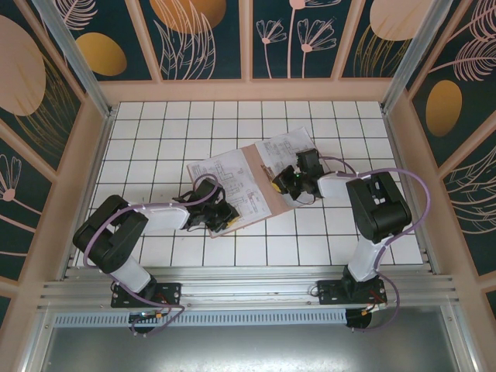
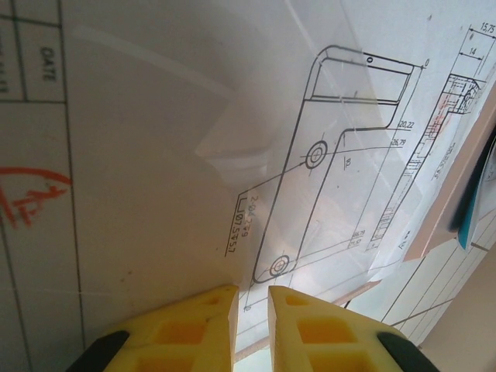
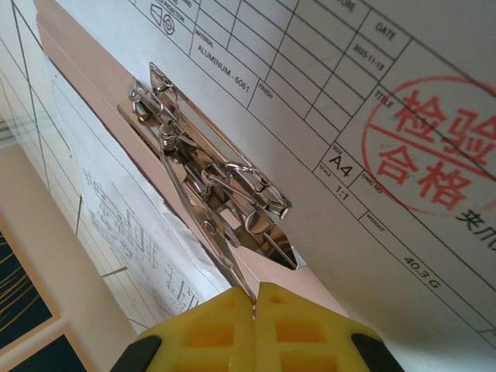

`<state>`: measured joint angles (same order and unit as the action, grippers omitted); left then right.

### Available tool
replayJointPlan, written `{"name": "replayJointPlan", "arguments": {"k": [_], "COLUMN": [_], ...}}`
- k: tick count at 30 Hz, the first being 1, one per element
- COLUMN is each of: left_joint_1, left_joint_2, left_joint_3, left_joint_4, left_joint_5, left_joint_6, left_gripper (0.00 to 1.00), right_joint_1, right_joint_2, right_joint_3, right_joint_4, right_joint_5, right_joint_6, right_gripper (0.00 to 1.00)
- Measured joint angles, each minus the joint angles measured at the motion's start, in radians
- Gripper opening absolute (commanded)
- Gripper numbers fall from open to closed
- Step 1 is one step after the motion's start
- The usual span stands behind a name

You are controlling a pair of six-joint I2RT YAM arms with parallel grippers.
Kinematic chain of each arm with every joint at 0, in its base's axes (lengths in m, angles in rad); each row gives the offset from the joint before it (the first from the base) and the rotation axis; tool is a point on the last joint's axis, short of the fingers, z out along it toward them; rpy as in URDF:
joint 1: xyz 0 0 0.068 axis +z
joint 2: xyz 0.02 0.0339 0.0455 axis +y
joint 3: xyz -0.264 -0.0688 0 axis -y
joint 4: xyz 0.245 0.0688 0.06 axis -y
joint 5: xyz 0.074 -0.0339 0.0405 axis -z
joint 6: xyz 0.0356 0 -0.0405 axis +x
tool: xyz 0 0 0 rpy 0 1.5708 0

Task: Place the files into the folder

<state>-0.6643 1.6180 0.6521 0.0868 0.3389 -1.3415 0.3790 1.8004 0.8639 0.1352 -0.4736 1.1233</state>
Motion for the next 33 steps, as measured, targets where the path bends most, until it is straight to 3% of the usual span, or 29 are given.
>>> {"name": "replayJointPlan", "arguments": {"k": [33], "left_joint_1": [0.0], "left_joint_2": [-0.009], "left_joint_3": [-0.008], "left_joint_4": [-0.004], "left_joint_5": [-0.011], "left_joint_6": [-0.003], "left_gripper": [0.18], "right_joint_1": [-0.003], "right_joint_2": [0.05], "right_joint_3": [0.062], "right_joint_4": [-0.12], "right_joint_5": [0.008], "right_joint_6": [0.024], "right_gripper": [0.0]}}
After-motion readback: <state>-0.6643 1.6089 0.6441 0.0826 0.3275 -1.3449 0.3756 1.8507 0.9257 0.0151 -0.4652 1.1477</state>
